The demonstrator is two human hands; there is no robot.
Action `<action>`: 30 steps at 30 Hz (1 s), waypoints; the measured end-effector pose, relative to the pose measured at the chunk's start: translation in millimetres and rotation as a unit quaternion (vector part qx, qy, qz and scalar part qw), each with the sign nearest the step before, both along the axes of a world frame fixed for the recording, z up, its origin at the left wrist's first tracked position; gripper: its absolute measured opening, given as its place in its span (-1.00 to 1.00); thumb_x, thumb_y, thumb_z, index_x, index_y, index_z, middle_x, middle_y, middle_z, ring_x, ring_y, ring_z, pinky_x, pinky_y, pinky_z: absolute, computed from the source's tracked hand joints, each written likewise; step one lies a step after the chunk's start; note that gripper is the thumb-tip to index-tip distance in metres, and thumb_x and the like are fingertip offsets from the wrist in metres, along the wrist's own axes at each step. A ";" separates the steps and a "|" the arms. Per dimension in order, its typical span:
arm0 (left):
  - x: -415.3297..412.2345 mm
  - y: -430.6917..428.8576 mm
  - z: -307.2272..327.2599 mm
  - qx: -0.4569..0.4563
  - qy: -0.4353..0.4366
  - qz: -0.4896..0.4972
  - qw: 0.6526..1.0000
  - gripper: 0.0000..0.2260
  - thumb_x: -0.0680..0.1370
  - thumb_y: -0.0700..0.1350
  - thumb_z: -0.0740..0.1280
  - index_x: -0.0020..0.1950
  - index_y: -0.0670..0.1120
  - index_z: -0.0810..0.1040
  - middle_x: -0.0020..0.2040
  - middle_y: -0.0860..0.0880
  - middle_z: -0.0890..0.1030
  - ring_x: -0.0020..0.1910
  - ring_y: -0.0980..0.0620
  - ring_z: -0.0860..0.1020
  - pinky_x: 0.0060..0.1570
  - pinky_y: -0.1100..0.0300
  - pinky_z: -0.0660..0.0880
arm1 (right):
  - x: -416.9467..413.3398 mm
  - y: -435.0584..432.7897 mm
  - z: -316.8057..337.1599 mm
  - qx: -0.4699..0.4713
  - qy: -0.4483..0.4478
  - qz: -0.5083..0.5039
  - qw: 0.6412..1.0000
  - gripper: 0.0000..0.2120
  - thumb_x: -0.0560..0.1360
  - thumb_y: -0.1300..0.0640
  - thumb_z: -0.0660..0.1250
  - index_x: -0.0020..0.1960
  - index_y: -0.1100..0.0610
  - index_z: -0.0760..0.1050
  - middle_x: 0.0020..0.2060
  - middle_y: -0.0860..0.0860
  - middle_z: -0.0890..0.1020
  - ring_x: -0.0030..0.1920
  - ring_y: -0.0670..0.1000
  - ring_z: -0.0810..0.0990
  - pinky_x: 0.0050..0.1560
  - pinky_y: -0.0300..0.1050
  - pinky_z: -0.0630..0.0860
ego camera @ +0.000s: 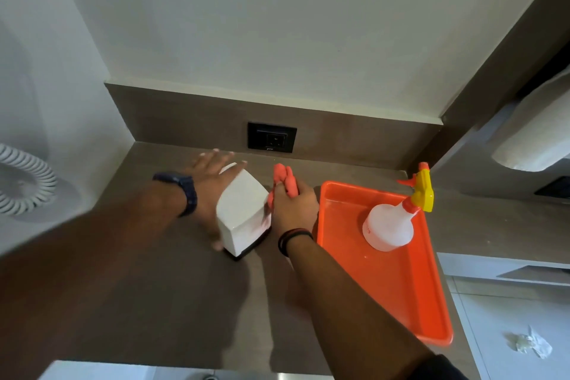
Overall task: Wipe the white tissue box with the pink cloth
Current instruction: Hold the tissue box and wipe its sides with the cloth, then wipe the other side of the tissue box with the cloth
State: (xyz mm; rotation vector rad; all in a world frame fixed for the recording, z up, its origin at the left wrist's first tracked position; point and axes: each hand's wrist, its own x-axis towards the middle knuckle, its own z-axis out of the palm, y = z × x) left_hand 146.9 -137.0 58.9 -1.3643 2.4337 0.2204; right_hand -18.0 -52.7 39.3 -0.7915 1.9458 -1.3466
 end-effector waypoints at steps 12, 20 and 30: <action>-21.4 -8.3 23.1 0.039 0.002 0.129 0.991 -0.10 0.05 0.43 0.41 0.25 -0.06 0.43 0.12 -0.09 0.53 0.00 -0.11 0.51 0.03 -0.02 0.52 | -30.0 3.4 -24.0 0.004 -0.041 -0.013 0.999 -0.68 0.51 -0.07 0.42 -0.43 -0.19 0.57 -0.56 -0.32 0.57 -0.47 -0.27 0.57 -0.35 -0.29 0.50; -7.5 -5.4 19.5 0.050 0.052 0.240 0.968 0.22 -0.12 0.64 0.27 0.42 0.01 0.29 0.34 -0.09 0.47 0.20 -0.13 0.46 0.13 -0.01 0.44 | -16.2 1.9 -41.6 -0.024 -0.164 -0.023 0.986 -0.84 0.46 -0.23 0.41 -0.27 -0.26 0.62 -0.48 -0.34 0.61 -0.39 -0.19 0.60 -0.04 0.10 0.66; 0.3 -20.6 6.5 0.026 -0.011 -0.049 0.998 0.34 -0.13 0.37 0.46 0.51 -0.01 -0.09 0.53 -0.05 0.14 0.47 -0.08 0.14 0.44 0.02 0.16 | 32.5 -10.6 -56.9 -0.008 -0.227 0.002 0.974 -0.67 0.38 -0.28 0.40 -0.24 -0.01 0.59 -0.43 -0.11 0.61 -0.32 -0.03 0.59 -0.01 0.10 0.62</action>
